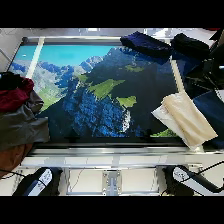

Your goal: Fold the shirts.

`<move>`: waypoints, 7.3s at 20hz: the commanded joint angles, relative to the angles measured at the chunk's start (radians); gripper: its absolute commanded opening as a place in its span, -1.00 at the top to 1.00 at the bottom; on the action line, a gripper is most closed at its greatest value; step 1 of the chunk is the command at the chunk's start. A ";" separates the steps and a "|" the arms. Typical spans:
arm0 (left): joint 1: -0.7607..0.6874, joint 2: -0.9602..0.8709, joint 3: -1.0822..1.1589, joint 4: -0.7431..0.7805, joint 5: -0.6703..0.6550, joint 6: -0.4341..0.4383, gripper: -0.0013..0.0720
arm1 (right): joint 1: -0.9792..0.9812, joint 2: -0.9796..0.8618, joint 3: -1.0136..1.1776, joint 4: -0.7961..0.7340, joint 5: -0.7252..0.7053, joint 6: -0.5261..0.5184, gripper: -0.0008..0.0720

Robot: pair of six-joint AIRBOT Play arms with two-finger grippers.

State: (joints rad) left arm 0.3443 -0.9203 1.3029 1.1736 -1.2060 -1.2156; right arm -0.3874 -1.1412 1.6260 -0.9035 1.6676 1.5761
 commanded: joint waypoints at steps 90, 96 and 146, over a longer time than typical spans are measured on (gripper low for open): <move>0.003 -0.632 -0.002 -0.183 0.005 -0.304 0.15 | 0.281 -0.007 -0.515 -0.144 -0.488 -0.209 -0.47; -0.021 -0.763 -0.002 -0.195 0.027 -0.452 -0.51 | 0.539 -0.064 -0.544 -0.168 -0.649 -0.209 -0.47; 0.190 -0.307 -0.001 -0.611 0.069 -0.074 0.94 | 0.850 -0.237 0.261 -0.411 0.008 -0.178 0.91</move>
State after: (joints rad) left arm 0.4717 -1.3937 1.3018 0.5797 -1.0557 -1.3270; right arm 0.4614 -1.4738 1.7592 -1.2984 1.4605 1.3926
